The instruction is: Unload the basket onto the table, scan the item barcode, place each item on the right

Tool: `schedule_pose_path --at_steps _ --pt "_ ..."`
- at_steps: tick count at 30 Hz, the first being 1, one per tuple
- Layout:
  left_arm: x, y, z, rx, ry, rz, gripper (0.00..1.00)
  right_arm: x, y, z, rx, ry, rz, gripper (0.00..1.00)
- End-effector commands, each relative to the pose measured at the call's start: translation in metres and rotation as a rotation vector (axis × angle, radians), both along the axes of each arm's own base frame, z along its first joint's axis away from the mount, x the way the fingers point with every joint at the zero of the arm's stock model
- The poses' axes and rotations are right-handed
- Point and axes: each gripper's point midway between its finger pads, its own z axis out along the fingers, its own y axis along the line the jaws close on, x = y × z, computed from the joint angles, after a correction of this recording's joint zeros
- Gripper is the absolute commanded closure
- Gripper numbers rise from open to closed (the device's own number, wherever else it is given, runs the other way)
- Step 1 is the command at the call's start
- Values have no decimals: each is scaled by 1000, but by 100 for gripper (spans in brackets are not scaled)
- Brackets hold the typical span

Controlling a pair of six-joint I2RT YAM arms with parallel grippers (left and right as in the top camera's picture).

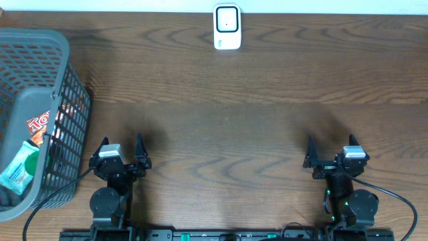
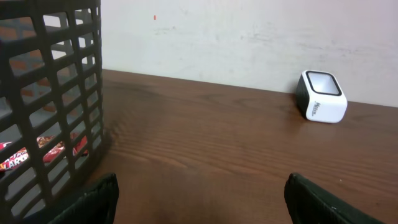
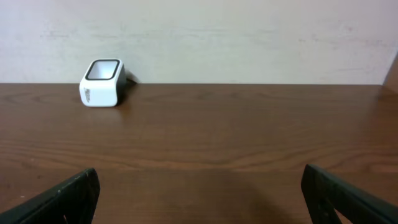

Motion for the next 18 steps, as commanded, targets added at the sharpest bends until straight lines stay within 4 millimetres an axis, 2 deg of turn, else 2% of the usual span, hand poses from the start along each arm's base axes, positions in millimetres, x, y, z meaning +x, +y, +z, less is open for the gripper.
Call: schedule_pose_path --at_steps 1,10,18 --pt "-2 7 -16 3 51 40 14 0 -1 -1 14 4 -7 1" --pt "-1 -3 -17 -15 55 -17 14 0 -1 -1 14 4 -7 1" --pt "-1 -3 -17 -15 55 -17 14 0 -1 -1 14 4 -7 1"
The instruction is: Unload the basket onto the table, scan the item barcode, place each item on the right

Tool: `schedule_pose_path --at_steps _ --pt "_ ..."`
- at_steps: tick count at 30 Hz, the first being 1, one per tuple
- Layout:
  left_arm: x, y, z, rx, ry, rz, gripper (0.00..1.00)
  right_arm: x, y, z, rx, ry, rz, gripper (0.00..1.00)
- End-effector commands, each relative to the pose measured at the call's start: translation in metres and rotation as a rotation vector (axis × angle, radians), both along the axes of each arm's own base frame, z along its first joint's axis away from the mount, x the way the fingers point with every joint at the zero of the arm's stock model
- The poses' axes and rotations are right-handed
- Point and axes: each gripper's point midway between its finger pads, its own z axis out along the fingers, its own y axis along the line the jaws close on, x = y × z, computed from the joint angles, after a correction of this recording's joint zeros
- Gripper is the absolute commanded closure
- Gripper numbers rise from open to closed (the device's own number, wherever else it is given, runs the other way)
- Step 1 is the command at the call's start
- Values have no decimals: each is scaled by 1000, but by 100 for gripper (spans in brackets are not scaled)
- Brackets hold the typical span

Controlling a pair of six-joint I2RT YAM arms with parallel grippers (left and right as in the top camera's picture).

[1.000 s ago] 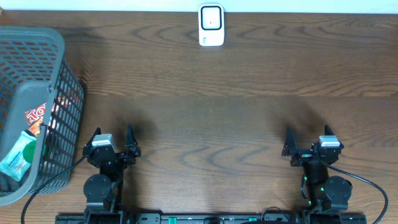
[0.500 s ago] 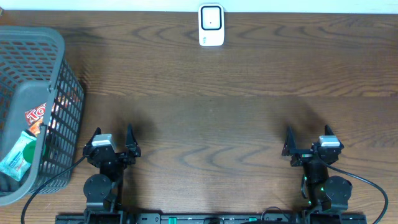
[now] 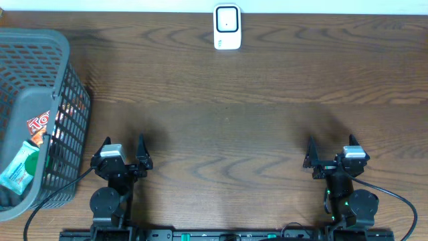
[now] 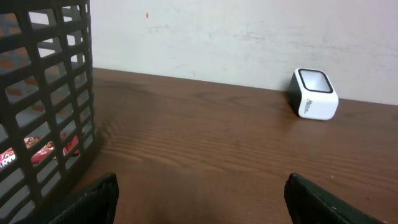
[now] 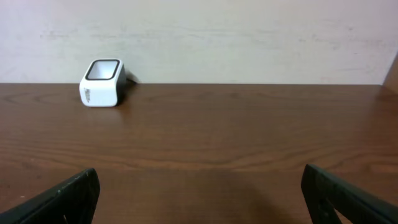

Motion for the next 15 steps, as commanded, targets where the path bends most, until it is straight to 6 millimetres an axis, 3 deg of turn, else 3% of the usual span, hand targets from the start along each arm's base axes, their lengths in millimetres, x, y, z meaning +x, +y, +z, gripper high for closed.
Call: schedule_pose_path --at_steps 1,15 --pt "-1 2 -17 -7 51 11 14 0 -1 -1 14 4 -7 1" --pt "-1 -5 -20 -66 66 -22 14 0 -1 -2 14 5 -7 1"
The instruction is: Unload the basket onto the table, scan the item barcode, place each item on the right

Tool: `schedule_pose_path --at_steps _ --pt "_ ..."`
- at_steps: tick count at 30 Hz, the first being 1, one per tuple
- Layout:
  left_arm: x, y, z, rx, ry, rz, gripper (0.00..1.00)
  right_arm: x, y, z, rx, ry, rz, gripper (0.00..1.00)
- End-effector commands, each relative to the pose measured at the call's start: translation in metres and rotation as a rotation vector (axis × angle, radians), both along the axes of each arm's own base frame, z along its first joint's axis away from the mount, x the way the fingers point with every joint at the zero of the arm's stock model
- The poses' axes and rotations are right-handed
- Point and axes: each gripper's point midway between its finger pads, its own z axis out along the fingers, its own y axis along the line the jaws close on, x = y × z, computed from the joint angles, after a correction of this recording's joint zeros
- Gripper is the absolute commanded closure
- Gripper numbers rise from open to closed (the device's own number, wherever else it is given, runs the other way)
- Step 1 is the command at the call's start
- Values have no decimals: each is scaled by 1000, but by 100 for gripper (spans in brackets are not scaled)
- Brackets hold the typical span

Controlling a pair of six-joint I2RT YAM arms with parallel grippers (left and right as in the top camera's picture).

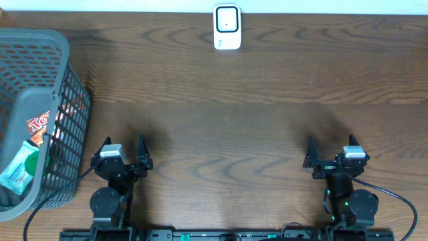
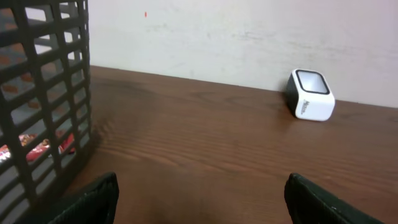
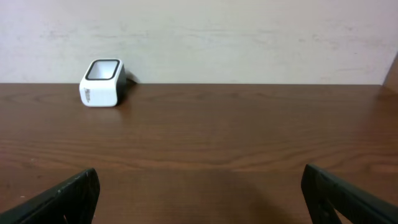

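A white barcode scanner (image 1: 227, 27) with a dark window stands at the table's far edge; it also shows as the scanner (image 2: 310, 103) and the scanner (image 3: 101, 83) in the wrist views. Packaged items, a red snack pack (image 1: 38, 124) and a green pack (image 1: 19, 167), lie inside the grey mesh basket (image 1: 37, 53) at the left. My left gripper (image 1: 124, 148) is open near the front edge, right of the basket, nothing between its fingers. My right gripper (image 1: 330, 147) is open near the front right, empty.
The basket wall (image 2: 43, 93) fills the left of the left wrist view, red packs showing through its mesh. A pale wall runs behind the table's far edge (image 3: 249, 83). Bare wood lies between both grippers and the scanner.
In the left wrist view the basket and scanner have shifted slightly to the left, so the left gripper has turned a little to the right. The right arm has not moved.
Both grippers stood open and empty near the front edge at each moment. The left wrist view has swung step by step, the basket sliding out toward the left of the frame. The items stay in the basket and the scanner stays put.
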Motion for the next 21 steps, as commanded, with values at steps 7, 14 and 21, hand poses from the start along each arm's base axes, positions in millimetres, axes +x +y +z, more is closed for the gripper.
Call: schedule_pose_path --at_steps 7,14,21 --pt "0 -21 -36 -97 151 -110 14 0 -1 -2 14 5 -7 1" --pt "1 -27 -49 -109 263 -137 14 0 -1 -2 14 5 -7 1" --pt "16 -27 -3 -61 261 -149 14 0 -1 -2 14 6 -7 1"
